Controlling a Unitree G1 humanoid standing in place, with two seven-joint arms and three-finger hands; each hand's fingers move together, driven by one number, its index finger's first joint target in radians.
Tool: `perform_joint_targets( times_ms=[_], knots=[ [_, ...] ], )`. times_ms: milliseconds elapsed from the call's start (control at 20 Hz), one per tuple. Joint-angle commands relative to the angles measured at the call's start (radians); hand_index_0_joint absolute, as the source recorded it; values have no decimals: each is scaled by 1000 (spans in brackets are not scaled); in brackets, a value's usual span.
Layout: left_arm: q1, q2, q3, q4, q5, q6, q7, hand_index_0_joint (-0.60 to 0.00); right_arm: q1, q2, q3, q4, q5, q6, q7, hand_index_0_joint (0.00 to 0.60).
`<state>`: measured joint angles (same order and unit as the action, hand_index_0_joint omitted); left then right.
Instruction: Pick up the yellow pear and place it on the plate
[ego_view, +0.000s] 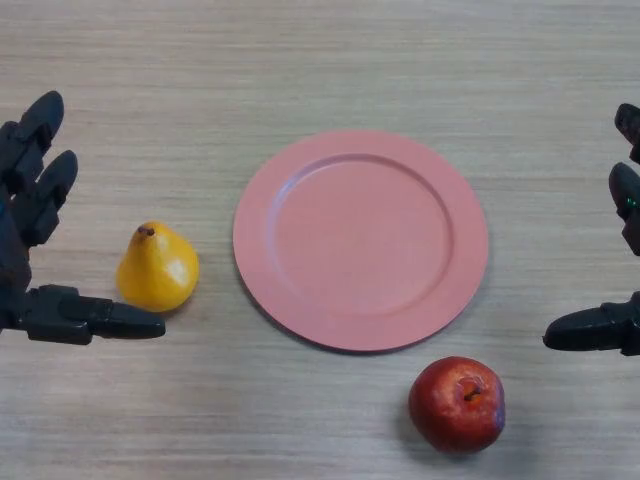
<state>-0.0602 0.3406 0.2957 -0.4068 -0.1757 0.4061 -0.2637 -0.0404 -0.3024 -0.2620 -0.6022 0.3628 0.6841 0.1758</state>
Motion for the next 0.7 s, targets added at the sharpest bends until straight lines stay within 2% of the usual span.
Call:
perform_joint_targets(
  times_ms=[50, 400, 450, 600, 700],
  knots=[
    [-29, 37, 47, -25, 16, -170, 15, 0, -23, -35, -49, -49, -20, -151, 17, 0],
    [-67, 56, 33, 59, 56, -265, 23, 0, -22, -33, -58, -56, -25, -165, 11, 0],
    [-75, 49, 29, 96, 53, -324, 41, 0, -21, -31, -58, -61, -24, -164, 10, 0],
    [-105, 64, 15, 235, 61, -443, 60, 0, -19, -31, -62, -87, -11, -131, 4, 0],
    [-134, 78, -4, 379, 86, -585, 63, 0, -13, -31, -65, -103, -15, -122, 8, 0]
  ],
)
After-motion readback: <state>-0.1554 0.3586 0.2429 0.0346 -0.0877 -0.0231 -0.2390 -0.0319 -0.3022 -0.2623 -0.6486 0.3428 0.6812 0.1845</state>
